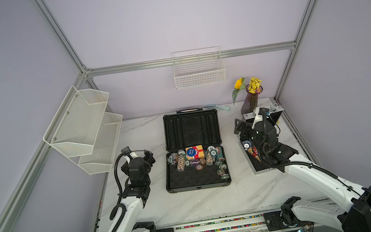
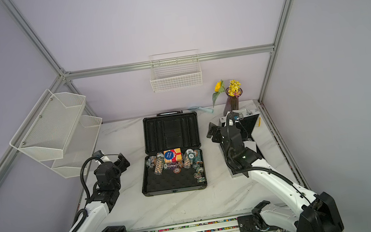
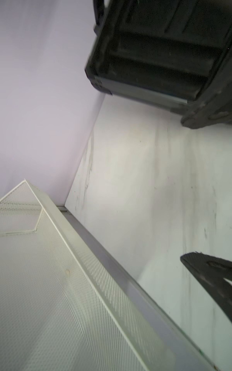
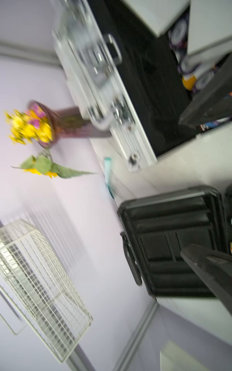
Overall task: Open the poker set cases
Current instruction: Reset both arms
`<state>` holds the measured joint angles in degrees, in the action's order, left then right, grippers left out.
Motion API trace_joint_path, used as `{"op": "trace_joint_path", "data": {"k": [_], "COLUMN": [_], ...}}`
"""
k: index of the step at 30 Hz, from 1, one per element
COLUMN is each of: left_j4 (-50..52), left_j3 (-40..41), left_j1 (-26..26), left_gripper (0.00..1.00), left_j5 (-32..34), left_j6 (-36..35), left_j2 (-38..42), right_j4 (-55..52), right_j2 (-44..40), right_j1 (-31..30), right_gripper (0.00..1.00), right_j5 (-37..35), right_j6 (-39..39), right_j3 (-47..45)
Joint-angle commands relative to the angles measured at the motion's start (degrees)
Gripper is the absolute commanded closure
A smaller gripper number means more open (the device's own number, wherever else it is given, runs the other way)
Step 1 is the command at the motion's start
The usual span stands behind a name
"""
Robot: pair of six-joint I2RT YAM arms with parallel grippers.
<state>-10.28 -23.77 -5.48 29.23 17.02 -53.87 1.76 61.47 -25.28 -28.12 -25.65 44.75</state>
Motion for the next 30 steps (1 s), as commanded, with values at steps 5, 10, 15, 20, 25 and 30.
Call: {"op": "trace_joint_path", "data": {"k": [5,10,15,20,25,30], "left_j4": [-21.5,-30.5,-38.7,-44.0,-54.5,-65.2], "left_j3": [7.2,9.8,12.0,12.0,12.4,13.4], "left_j1": [3.7,7.5,12.1,13.3,13.6,13.6], "left_gripper": [0.03,0.02,0.01,0.00,0.00,0.00], "left_j5": [2.3,-6.9,-17.8,-26.2,-32.3,-32.1], "left_j6": [-9.6,-9.6,-8.9,-9.6,-11.3,-10.9], "left_j2": [-3.5,-9.9,-15.2,-18.6,-26.4,-35.3], "right_j4": [13.8,29.5,46.6,60.9,80.8,80.7], "right_j2": [0.7,1.5,4.1,14.2,28.0,29.7], "right_j1": [3.0,3.5,5.8,8.2,9.4,13.3], "right_gripper": [0.03,0.03,0.03,0.03,0.03,0.03], "right_j5": [-13.3,-12.1,-5.0,2.1,5.4,9.1], "right_j6": [16.0,19.5,22.5,23.5,28.7,28.1], "right_j3": [-11.6,-20.8,-29.8,-33.8,-35.1,-33.9]}}
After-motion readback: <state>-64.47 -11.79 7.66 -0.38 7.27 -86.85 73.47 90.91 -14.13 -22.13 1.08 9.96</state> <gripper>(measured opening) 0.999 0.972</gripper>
